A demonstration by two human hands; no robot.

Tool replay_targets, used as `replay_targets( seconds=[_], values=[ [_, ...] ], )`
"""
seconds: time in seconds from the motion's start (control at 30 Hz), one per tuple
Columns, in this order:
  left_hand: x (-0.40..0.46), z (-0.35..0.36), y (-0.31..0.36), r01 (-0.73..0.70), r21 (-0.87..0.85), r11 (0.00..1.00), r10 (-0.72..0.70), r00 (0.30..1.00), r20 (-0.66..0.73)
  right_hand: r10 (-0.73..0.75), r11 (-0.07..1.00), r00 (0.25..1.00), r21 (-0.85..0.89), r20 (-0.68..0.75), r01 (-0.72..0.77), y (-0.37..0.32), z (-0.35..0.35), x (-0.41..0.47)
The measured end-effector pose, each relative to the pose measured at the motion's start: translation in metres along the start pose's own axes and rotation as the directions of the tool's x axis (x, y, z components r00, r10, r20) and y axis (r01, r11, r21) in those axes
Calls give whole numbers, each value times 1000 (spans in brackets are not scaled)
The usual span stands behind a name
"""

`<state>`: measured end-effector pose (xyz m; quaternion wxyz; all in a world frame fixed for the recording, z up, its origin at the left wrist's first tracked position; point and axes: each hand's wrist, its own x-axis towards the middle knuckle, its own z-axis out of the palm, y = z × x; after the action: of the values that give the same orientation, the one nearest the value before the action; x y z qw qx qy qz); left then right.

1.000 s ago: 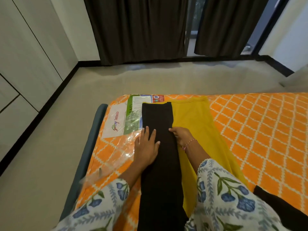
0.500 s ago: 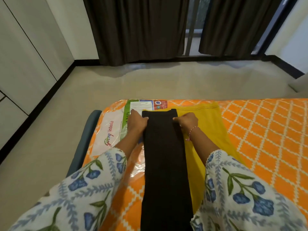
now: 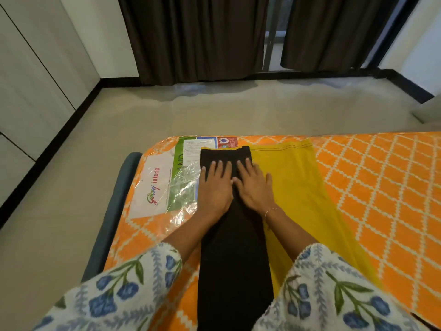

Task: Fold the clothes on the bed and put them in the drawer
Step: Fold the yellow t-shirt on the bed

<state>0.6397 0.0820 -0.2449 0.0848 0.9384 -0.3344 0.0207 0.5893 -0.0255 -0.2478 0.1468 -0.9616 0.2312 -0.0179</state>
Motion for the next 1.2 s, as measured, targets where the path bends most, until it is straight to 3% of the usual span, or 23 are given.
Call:
replay_targets(
  seconds=[0.07,0.13,0.23,0.33,0.4,0.53,0.67,0.73,0.83,0.97,1.07,1.17,1.2],
  values=[
    [-7,10,-4,-29,60,998,17,981,191,1,991,993,-134,121,16,6,11,-12],
    [-8,3,-10,38,97,995,-62,964,257,84,982,988,-180,126,-60,19,3,-16],
    [-26,-15,-7,146,137,980,-170,967,188,115,979,987,-180,112,-94,29,-16,-35],
    [-84,-21,28,175,46,983,-177,984,34,-28,989,992,-141,120,45,16,-12,-95],
    [-132,-20,53,189,12,982,-190,979,76,-75,978,981,-181,178,108,10,1,-146],
    [-191,-19,71,183,20,983,-178,920,350,113,983,980,-163,166,-86,30,-3,-206],
    [-202,-39,95,93,-46,995,-71,929,363,246,969,967,-56,71,-242,70,-40,-260],
    [-216,-46,122,-37,-81,996,62,941,333,389,921,921,12,17,-389,105,-54,-293],
    [-250,-45,174,-199,-178,964,247,917,313,626,780,777,60,-73,-623,160,-65,-342],
    [-290,-30,239,-346,-216,913,407,816,412,701,711,711,33,45,-703,195,-66,-382],
    [-305,-8,257,-386,-168,907,414,747,520,773,623,633,151,30,-768,201,-67,-392],
    [-310,8,257,-400,-109,910,392,743,543,886,416,463,399,24,-817,211,-71,-393],
    [-308,11,254,-393,-106,913,384,743,548,891,377,453,487,42,-788,212,-74,-391]
  ],
)
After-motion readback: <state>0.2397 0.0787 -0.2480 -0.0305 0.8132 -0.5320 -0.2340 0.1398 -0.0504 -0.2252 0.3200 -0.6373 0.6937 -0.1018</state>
